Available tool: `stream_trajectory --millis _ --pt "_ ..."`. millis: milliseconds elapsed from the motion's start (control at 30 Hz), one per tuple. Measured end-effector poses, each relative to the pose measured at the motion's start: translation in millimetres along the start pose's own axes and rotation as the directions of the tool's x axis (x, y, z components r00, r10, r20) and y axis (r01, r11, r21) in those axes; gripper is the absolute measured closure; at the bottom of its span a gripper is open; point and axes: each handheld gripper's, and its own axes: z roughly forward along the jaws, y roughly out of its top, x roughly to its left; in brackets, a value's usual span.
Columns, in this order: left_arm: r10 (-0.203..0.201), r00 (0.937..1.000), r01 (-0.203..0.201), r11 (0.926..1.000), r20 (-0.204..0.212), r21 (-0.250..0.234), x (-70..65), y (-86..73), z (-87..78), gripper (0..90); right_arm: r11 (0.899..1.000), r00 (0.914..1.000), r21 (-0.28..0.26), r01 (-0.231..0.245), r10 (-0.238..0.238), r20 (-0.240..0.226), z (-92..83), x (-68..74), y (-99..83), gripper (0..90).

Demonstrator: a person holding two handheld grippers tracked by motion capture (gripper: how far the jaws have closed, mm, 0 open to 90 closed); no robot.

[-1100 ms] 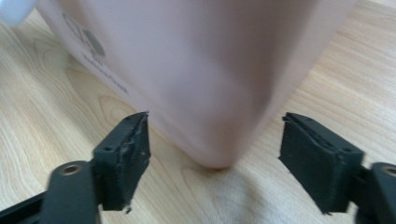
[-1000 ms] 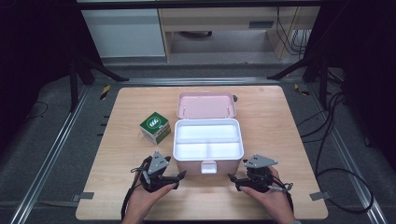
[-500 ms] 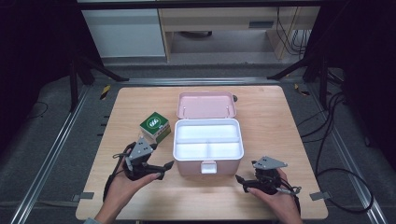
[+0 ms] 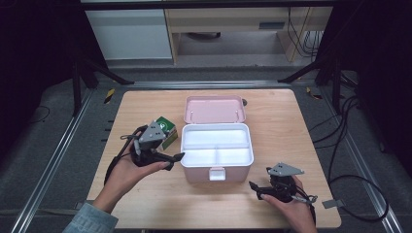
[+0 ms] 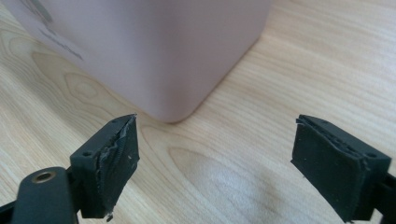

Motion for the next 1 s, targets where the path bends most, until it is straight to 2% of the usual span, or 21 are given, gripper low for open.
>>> stream_trajectory --millis 33,67,133,200,267,300,333,367,400,433,467,500,533,567,633,733,767,800,833,867,1000 --pt "0.001 0.9998 -0.001 1.0 0.02 0.005 1.9 6.0 4.4 14.5 1.0 1.0 0.004 0.005 -0.005 0.001 0.8 -0.2 -1.9 18.0" --pt "0.001 0.9998 -0.001 1.0 0.02 0.005 1.9 6.0 4.4 15.2 1.0 1.0 0.004 0.005 -0.005 0.001 0.8 -0.2 -1.9 18.0" --pt "0.035 0.9986 -0.035 0.9993 0.039 0.015 2.8 20.4 10.6 17.9 1.0 1.0 0.009 0.003 -0.003 0.002 1.3 0.3 -2.8 19.0" --pt "0.043 0.9966 -0.044 0.9987 0.071 0.024 3.6 28.4 16.3 19.4 1.0 1.0 0.013 0.01 -0.01 0.001 2.3 1.4 -3.2 19.0" --pt "0.051 0.9951 -0.054 0.998 0.085 0.033 4.5 31.6 19.7 20.3 1.0 1.0 0.016 0.008 -0.008 0.001 2.7 1.8 -3.5 18.9" --pt "0.074 0.9922 -0.081 0.9949 0.1 0.061 5.6 37.2 27.7 24.4 1.0 1.0 0.02 0.009 -0.009 -0.003 3.6 1.8 -4.5 18.5" --pt "0.074 0.9922 -0.081 0.9949 0.1 0.061 5.6 37.2 27.7 24.6 1.0 0.9999 0.021 0.011 -0.011 -0.009 3.7 1.6 -4.9 18.4" --pt "0.091 0.9889 -0.102 0.9911 0.117 0.086 5.9 42.1 36.2 25.5 1.0 0.9999 0.022 0.009 -0.008 -0.012 3.5 1.4 -5.4 18.4" --pt "0.091 0.9889 -0.102 0.9911 0.117 0.086 5.9 42.1 36.2 26.8 1.0 0.9999 0.022 0.009 -0.008 -0.012 3.5 1.4 -5.4 18.4" --pt "0.106 0.9859 -0.119 0.9881 0.129 0.097 5.5 44.5 40.1 26.8 1.0 0.9999 0.022 0.008 -0.008 -0.014 3.4 1.0 -5.8 18.5" --pt "0.121 0.9828 -0.137 0.985 0.139 0.105 4.3 46.6 44.2 31.1 1.0 0.9999 0.021 0.007 -0.006 -0.014 2.9 0.5 -6.6 20.3" --pt "0.14 0.9767 -0.163 0.9777 0.163 0.133 2.8 51.0 52.0 31.7 1.0 0.9998 0.021 0.009 -0.009 -0.015 2.7 0.2 -7.2 21.4" --pt "0.14 0.9767 -0.163 0.9777 0.163 0.133 2.8 51.0 52.0 33.7 1.0 0.9998 0.022 0.011 -0.011 -0.016 2.6 0.3 -7.8 22.2" --pt "0.154 0.9729 -0.18 0.9731 0.172 0.144 1.8 52.9 56.1 33.7 1.0 0.9998 0.022 0.011 -0.011 -0.016 2.6 0.3 -7.8 22.2" --pt "0.181 0.9644 -0.215 0.9606 0.193 0.176 0.0 56.1 64.7 38.9 0.999 0.9995 0.031 0.024 -0.023 -0.019 2.1 1.5 -9.7 25.8" --pt "0.206 0.9516 -0.256 0.9429 0.228 0.214 -1.9 58.9 77.8 41.5 0.999 0.9993 0.032 0.028 -0.027 -0.024 1.1 2.4 -10.6 27.8" --pt "0.214 0.9457 -0.273 0.932 0.245 0.239 -2.2 59.9 85.6 43.9 0.999 0.9992 0.03 0.031 -0.03 -0.025 0.0 3.1 -11.3 29.8" --pt "0.214 0.9457 -0.273 0.932 0.245 0.239 -2.2 59.9 85.6 45.5 0.999 0.9992 0.029 0.031 -0.03 -0.026 -0.5 3.4 -11.6 30.6" --pt "0.225 0.938 -0.294 0.9187 0.264 0.263 -2.4 61.4 92.0 48.1 0.999 0.9991 0.028 0.031 -0.03 -0.029 -1.0 3.6 -11.9 31.3" --pt "0.225 0.938 -0.294 0.9187 0.264 0.263 -2.4 61.4 92.0 49.2 0.999 0.9991 0.028 0.031 -0.03 -0.029 -1.0 3.6 -11.9 31.3" --pt "0.248 0.9259 -0.33 0.8985 0.285 0.29 -3.1 66.2 101.2 54.9 0.999 0.999 0.026 0.036 -0.035 -0.028 -1.9 3.6 -13.5 33.7"
